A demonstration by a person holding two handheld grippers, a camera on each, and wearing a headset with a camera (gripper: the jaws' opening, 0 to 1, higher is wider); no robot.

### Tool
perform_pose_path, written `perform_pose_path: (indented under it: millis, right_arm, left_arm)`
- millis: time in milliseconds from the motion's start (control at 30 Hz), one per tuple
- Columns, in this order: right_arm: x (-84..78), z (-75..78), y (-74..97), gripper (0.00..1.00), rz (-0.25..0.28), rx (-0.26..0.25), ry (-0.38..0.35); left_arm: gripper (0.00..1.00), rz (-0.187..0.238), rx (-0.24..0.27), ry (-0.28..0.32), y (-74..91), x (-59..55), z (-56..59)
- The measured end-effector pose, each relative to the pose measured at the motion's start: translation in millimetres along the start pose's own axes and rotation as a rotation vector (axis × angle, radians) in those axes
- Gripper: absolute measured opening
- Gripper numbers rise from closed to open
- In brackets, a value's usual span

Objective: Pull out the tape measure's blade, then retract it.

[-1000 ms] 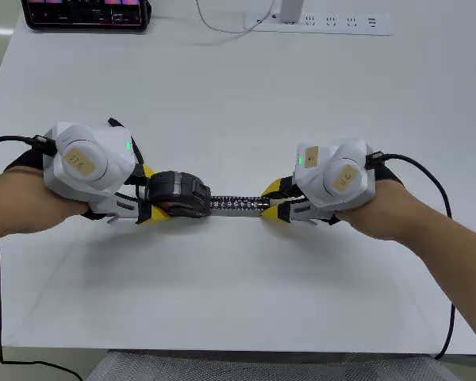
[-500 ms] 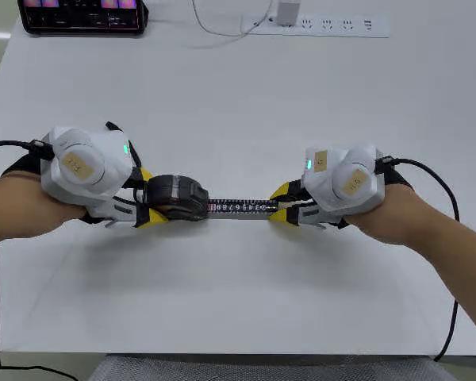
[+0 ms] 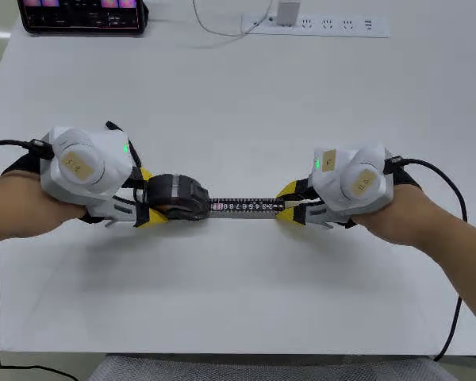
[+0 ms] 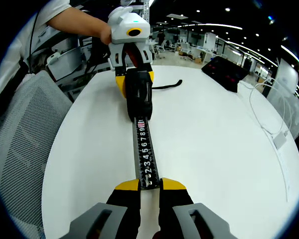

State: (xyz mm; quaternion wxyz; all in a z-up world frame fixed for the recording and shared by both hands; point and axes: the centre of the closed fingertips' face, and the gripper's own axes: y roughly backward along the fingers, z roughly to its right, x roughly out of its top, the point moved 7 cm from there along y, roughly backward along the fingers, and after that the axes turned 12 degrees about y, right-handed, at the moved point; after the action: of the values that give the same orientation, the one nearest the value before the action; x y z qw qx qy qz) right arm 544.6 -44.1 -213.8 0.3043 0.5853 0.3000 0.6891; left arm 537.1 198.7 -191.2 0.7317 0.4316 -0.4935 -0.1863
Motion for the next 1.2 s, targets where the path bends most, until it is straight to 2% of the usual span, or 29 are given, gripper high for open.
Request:
perform_pose_path:
  millis: [1200]
  right_arm:
    - [-20.9,-4.7,18.4,0.09,-0.037,-0.016,-0.022]
  left_arm:
    - [0.27,-0.003,-0.001,-0.004,-0.6,0.3,-0.6]
